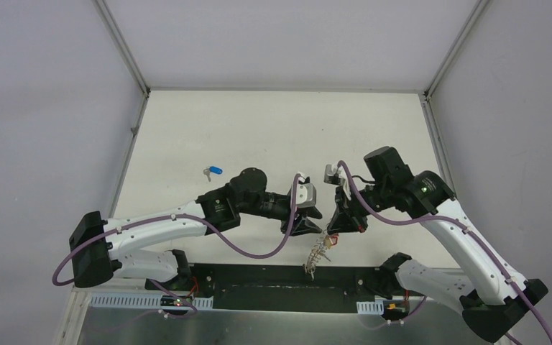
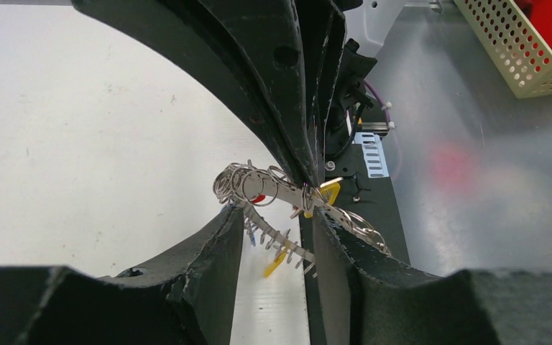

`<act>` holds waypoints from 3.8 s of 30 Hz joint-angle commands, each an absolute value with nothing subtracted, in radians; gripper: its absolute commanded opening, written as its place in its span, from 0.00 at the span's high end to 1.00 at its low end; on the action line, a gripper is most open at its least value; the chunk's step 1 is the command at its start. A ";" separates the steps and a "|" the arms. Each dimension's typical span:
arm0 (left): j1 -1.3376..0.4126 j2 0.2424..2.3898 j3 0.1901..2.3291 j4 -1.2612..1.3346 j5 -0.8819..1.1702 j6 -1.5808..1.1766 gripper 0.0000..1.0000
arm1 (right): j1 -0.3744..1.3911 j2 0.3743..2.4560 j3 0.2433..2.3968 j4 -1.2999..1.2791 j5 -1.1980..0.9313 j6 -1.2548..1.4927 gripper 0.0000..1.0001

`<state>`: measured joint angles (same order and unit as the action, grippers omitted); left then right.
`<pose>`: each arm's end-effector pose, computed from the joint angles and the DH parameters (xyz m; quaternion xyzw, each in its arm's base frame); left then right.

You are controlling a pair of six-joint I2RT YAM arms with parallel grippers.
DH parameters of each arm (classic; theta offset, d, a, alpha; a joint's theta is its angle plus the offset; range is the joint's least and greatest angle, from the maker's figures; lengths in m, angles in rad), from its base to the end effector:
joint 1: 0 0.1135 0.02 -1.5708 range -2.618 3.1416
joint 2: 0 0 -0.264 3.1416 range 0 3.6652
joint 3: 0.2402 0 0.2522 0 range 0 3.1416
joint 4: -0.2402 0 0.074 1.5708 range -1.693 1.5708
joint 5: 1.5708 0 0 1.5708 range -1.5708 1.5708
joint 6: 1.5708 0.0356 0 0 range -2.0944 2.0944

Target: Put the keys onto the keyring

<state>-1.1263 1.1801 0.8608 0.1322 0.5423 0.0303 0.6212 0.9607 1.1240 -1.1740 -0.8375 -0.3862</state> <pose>0.1010 -0.2549 0.3182 0.5486 0.5279 -0.4963 0.4172 0.1087 0.1104 0.3460 -0.5222 0.7147 0.4177 0.2050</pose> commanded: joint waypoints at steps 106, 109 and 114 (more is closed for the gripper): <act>-1.141 1.040 0.551 0.946 0.360 -0.218 1.00 | 0.655 0.699 0.823 -0.542 -0.815 -0.053 0.66; -1.142 1.039 0.551 0.948 0.361 -0.219 1.00 | 0.654 0.702 0.822 -0.563 -0.815 -0.053 0.66; -1.141 1.034 0.548 0.947 0.359 -0.216 1.00 | 0.655 0.690 0.829 -0.603 -0.832 -0.058 1.00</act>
<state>-1.1328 1.0607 0.5301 0.8452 0.3676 -0.2176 0.6525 0.7017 0.8196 -0.5949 -0.8078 -0.0471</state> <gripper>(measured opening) 0.009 0.007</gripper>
